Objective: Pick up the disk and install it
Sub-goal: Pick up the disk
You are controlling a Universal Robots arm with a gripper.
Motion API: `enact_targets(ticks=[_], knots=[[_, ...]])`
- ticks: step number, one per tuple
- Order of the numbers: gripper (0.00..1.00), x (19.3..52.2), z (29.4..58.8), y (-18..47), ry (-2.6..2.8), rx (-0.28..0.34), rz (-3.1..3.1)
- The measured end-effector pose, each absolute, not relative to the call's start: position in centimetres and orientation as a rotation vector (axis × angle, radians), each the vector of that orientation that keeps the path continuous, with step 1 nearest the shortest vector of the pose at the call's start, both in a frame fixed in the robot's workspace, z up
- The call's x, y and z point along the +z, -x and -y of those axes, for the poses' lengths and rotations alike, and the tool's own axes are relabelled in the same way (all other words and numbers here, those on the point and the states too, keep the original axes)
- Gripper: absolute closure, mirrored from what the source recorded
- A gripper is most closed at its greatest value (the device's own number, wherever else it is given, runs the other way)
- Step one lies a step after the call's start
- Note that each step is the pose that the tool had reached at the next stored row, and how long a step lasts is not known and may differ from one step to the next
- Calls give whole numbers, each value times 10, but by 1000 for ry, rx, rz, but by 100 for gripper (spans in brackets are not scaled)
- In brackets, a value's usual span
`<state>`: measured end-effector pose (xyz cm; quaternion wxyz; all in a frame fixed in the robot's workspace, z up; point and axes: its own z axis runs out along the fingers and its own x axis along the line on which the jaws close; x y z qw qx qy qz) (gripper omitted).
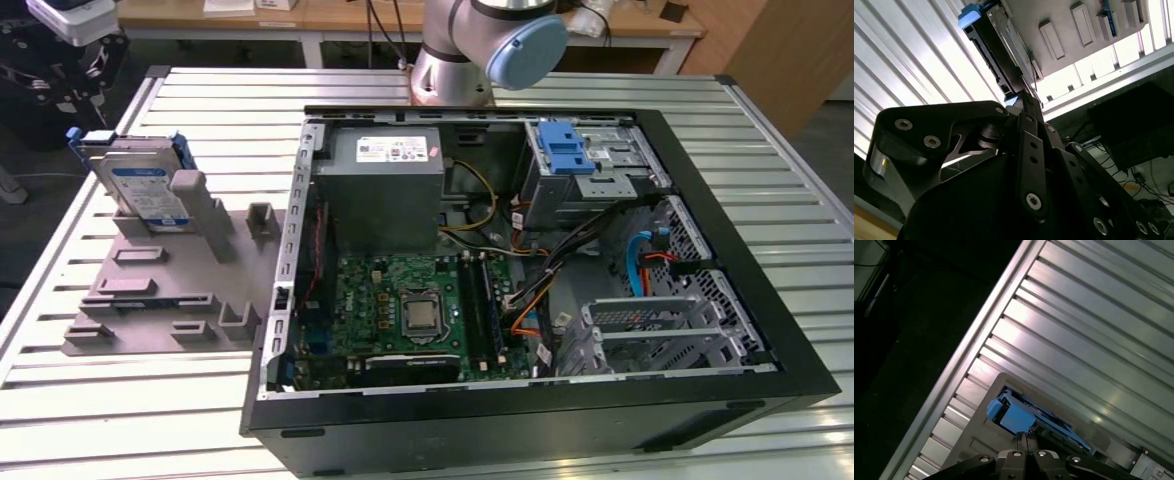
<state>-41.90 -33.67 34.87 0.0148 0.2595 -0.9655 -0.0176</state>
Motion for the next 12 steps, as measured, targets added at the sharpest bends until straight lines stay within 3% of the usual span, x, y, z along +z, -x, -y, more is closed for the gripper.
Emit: enact_targets(ticks=[12], knots=[[89, 349, 337, 419, -908, -53, 2975]])
